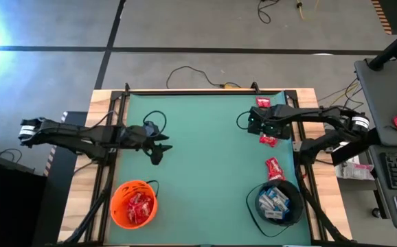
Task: Sort candy by brand, put in halloween buckets
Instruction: Move the red chocolate candies to the center of the table
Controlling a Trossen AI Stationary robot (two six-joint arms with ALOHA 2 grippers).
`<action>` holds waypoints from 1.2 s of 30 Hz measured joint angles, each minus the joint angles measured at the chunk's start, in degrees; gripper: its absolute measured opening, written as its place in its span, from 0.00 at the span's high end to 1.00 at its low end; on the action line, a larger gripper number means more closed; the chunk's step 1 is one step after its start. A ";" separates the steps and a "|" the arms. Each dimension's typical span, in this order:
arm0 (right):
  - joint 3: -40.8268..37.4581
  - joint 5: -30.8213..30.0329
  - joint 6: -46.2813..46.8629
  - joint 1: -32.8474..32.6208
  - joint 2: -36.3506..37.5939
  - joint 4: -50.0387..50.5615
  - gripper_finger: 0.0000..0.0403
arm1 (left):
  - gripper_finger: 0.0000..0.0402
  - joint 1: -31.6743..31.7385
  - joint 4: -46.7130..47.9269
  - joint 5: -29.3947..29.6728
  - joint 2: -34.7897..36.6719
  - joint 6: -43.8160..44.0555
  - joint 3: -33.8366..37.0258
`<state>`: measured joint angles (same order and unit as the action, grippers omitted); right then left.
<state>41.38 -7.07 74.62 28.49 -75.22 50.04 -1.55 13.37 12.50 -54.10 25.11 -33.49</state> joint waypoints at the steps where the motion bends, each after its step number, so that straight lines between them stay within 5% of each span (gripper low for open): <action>1: -0.96 0.08 1.00 0.00 -0.22 -1.18 0.35 | 0.48 -0.03 -0.68 0.01 -0.26 -0.57 0.35; 8: -3.29 9.26 -0.70 -0.75 -2.75 -16.87 0.40 | 0.48 0.27 -9.19 0.01 -4.03 0.79 2.88; 14: 5.66 15.42 -13.44 -0.90 -1.56 -26.86 0.40 | 0.40 0.97 -9.55 -2.18 -13.30 1.01 -0.94; 18: 14.24 18.13 -18.10 -4.11 -0.14 -9.14 0.39 | 0.33 1.70 -9.60 -2.61 -20.41 1.06 -6.01; 23: 20.58 11.54 -17.71 -13.15 -0.02 16.59 0.39 | 0.29 1.83 -11.05 -0.28 -26.85 0.83 -11.11; 36: 8.65 11.62 -17.12 -23.09 0.18 20.39 0.51 | 0.33 7.08 -10.07 3.46 -38.90 3.15 -20.98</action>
<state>50.03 4.55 57.49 5.40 -75.03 70.43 5.53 3.31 15.96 -93.00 28.26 -54.47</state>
